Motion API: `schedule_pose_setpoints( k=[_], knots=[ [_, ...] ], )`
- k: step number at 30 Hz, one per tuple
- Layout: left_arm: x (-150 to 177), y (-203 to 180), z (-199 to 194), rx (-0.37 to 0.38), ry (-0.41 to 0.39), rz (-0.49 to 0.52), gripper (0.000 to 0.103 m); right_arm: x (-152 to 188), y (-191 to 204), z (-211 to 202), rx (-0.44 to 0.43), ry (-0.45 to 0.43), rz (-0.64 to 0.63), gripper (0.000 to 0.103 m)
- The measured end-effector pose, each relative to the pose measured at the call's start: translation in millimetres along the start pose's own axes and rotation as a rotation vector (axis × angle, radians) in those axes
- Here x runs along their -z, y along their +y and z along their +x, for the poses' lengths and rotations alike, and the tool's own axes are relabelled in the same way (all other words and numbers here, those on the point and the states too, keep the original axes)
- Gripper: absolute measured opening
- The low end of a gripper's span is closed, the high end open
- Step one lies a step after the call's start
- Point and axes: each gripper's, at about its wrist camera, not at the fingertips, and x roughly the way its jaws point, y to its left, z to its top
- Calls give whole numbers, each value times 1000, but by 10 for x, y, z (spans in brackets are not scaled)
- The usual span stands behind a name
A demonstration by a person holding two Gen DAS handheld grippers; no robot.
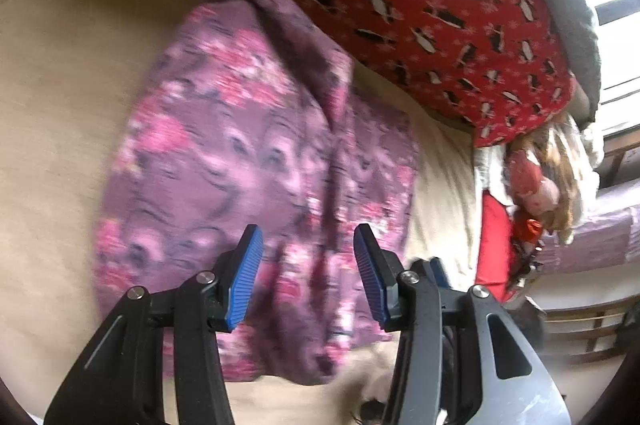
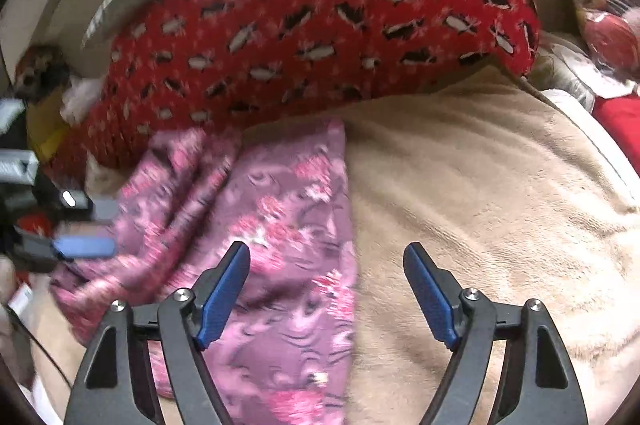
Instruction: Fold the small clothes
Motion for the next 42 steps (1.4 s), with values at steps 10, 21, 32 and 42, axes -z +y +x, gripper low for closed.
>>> schedule_pose_setpoints(
  k=[10, 21, 32, 42],
  knots=[
    [-318, 165, -99, -71, 24, 54, 46, 97, 624, 249, -425, 187, 98, 82],
    [-341, 377, -148, -82, 23, 54, 46, 178, 919, 489, -425, 269, 91, 82],
    [-69, 502, -278, 6, 41, 24, 46, 14, 680, 440, -368, 238, 134, 80],
    [-143, -135, -69, -28, 75, 74, 46, 6, 201, 251, -12, 134, -51, 76]
  ],
)
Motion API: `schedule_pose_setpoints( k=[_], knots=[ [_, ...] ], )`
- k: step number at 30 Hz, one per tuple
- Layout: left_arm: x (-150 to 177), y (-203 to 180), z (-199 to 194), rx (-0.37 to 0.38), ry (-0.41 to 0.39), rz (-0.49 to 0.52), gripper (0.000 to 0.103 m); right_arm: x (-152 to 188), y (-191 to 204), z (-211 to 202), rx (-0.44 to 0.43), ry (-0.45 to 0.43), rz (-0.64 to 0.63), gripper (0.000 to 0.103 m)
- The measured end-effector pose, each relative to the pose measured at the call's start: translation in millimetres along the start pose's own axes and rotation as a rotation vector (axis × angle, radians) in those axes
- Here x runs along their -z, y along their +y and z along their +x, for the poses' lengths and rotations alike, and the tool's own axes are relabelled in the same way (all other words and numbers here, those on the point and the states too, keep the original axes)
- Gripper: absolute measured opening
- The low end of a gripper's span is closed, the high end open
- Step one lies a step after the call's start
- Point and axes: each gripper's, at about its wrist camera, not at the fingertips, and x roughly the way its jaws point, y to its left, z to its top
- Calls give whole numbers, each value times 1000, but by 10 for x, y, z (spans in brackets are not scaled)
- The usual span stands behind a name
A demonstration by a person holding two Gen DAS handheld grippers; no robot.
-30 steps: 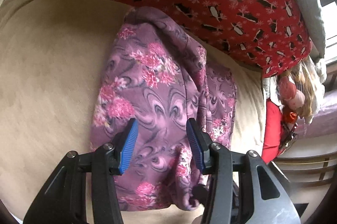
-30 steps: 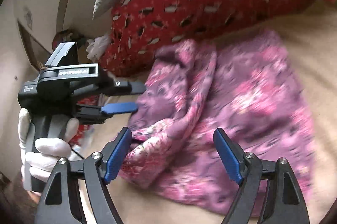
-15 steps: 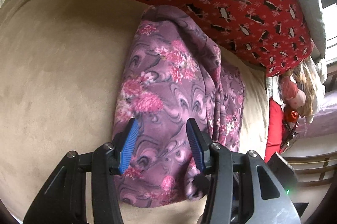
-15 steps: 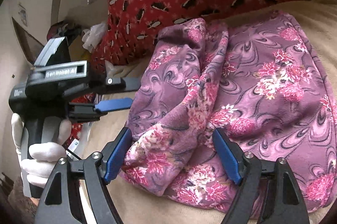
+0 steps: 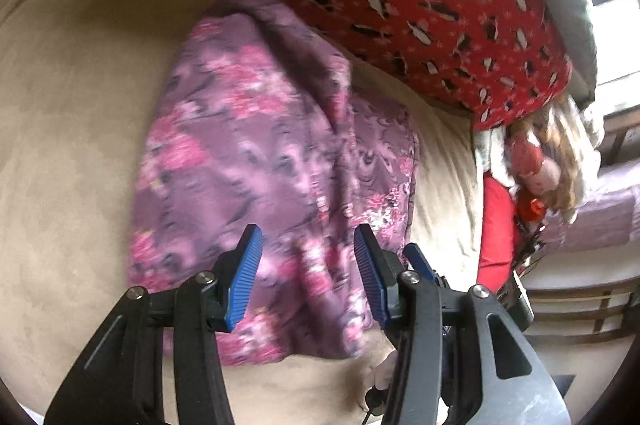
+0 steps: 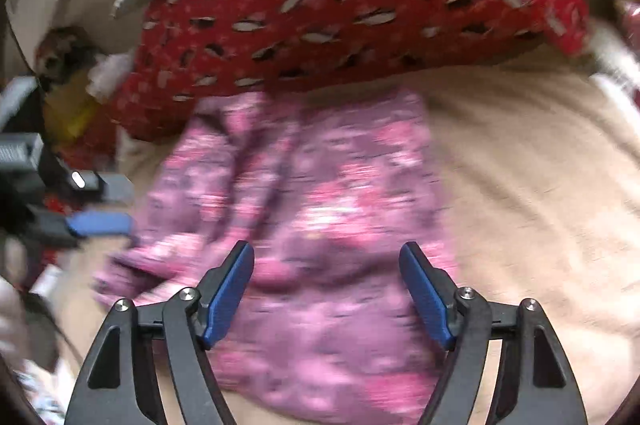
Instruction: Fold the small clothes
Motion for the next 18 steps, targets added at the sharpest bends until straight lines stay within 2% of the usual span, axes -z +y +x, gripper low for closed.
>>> schedule_pose_setpoints(
  k=[3, 8, 11, 15, 18],
  knots=[
    [-28, -190, 182, -99, 23, 31, 46, 4, -138, 60, -1, 12, 20, 76],
    [165, -305, 476, -203, 75, 67, 46, 68, -253, 145, -1, 38, 0, 74],
    [286, -350, 516, -301, 46, 108, 46, 82, -271, 138, -8, 33, -19, 74],
    [395, -394, 456, -373, 3, 129, 46, 48, -238, 151, -6, 31, -33, 74],
    [541, -443, 462, -449, -18, 185, 47, 33, -240, 183, -7, 37, -39, 75]
  ],
)
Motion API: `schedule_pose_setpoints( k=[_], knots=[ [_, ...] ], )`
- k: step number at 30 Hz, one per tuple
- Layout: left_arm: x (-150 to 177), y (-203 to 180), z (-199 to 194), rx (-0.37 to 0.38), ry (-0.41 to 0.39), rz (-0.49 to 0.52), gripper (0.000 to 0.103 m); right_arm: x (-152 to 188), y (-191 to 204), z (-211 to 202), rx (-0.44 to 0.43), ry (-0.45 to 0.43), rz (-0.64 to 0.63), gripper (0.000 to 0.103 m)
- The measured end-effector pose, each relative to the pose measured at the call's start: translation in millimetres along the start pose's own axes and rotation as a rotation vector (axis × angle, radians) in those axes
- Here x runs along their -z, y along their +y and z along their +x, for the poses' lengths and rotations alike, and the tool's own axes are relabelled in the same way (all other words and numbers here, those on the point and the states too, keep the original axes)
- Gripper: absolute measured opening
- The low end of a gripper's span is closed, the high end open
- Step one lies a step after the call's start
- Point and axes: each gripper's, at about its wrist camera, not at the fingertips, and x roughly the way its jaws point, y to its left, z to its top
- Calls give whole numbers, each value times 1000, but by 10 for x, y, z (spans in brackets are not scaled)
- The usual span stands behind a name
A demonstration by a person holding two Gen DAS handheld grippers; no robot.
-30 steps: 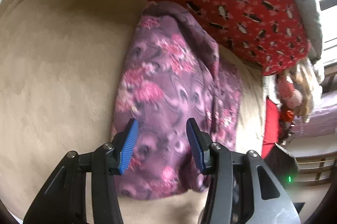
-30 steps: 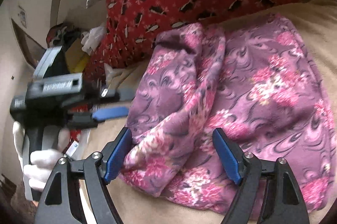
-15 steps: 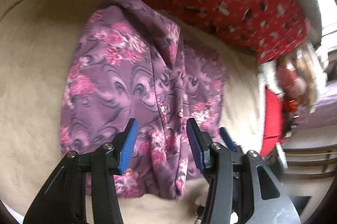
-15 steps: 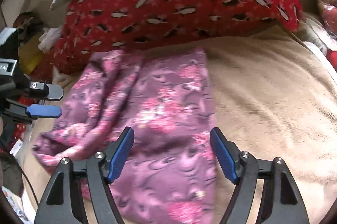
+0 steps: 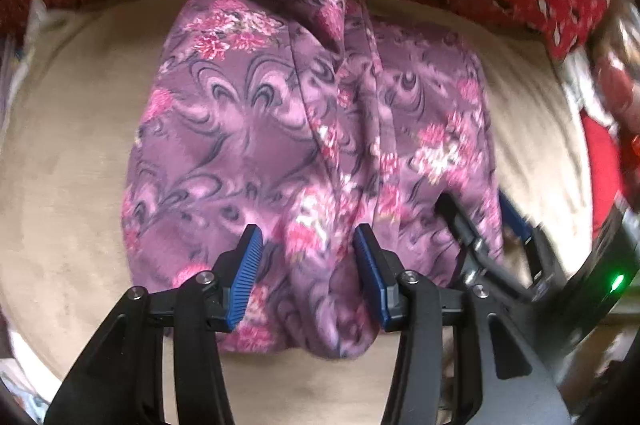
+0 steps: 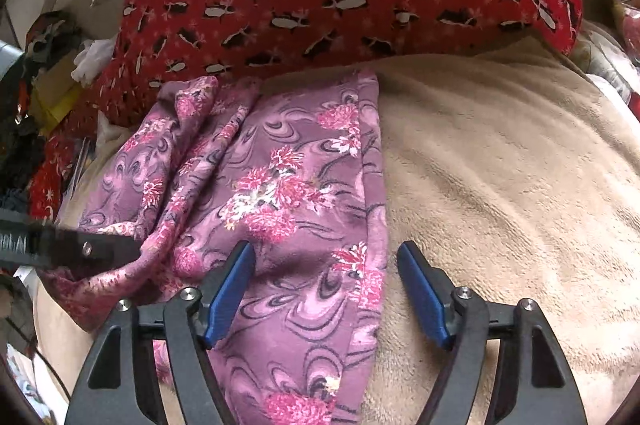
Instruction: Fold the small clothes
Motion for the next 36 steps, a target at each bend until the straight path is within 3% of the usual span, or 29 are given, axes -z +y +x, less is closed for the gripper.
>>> schedule_pose_setpoints(
  k=[5, 7, 8, 11, 18, 21, 29, 36],
  knots=[
    [60, -118, 157, -128, -13, 80, 48, 3, 16, 30, 7, 0, -14, 76],
    [38, -36, 177, -130, -26, 50, 32, 4, 15, 30, 6, 1, -15, 76],
    [30, -9, 159, -130, -44, 46, 17, 4, 18, 31, 6, 2, -17, 76],
    [-6, 142, 76, -48, -70, 5, 9, 3, 15, 26, 1, 3, -17, 76],
    [-65, 326, -270, 157, -166, -81, 7, 24, -51, -42, -17, -3, 16, 74],
    [-109, 146, -419, 171, -197, -72, 7, 23, -104, -102, -17, -11, 27, 74],
    [-121, -31, -305, 278, -104, -127, 7, 31, -315, -178, -4, -13, 52, 74],
    [-118, -261, -314, 440, -36, -159, 7, 58, -446, -227, -4, -15, 62, 74]
  ],
)
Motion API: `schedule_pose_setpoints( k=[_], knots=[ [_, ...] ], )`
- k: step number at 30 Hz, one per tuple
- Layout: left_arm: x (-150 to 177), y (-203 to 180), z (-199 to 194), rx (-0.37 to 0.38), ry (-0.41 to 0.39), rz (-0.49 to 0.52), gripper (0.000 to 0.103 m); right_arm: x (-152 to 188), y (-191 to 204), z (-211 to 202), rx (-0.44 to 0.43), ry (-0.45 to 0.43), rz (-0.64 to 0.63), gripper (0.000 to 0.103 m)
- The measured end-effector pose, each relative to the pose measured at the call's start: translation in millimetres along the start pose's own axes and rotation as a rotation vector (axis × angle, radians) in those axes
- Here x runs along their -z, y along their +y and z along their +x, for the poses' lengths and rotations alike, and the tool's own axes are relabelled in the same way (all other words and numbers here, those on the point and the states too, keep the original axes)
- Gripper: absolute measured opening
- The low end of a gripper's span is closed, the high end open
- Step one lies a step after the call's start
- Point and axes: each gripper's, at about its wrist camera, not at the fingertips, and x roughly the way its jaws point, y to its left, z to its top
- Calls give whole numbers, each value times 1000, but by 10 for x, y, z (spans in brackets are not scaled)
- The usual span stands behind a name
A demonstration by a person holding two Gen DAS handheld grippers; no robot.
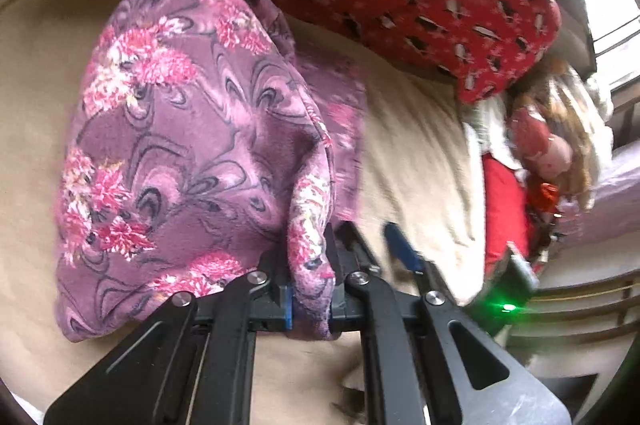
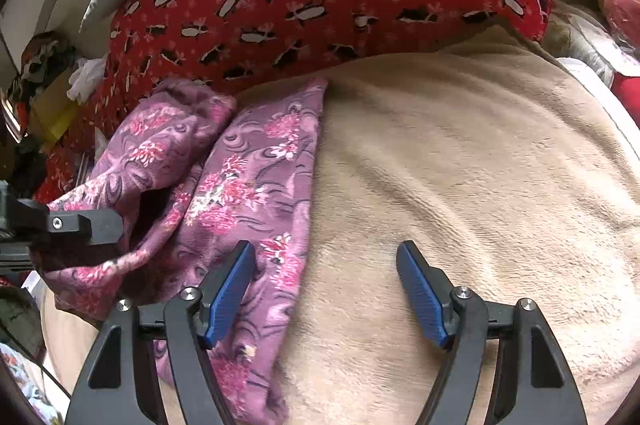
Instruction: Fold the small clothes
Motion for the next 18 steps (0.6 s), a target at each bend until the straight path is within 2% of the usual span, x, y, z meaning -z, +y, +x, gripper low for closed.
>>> schedule_pose_setpoints(
  k=[2, 6, 10, 13, 16, 18],
  knots=[
    [15, -79, 33, 48, 19, -6, 7, 14, -53, -26, 1, -4, 7, 74],
    [38, -105, 171, 73, 45, -13, 8, 50, -153, -54, -3, -7, 14, 73],
    [44, 268, 521, 80, 118, -146, 9, 57, -133, -53, 0, -6, -4, 73],
    [57, 489, 517, 193, 121, -238, 10, 30, -141, -71, -7, -1, -1, 74],
    [70, 439, 326, 193, 120, -175, 15, -42, -222, -144, -30, -22, 64, 74],
    [102, 396, 90, 180, 78, -111, 21, -126, -295, -211, -74, -52, 134, 75]
  ],
)
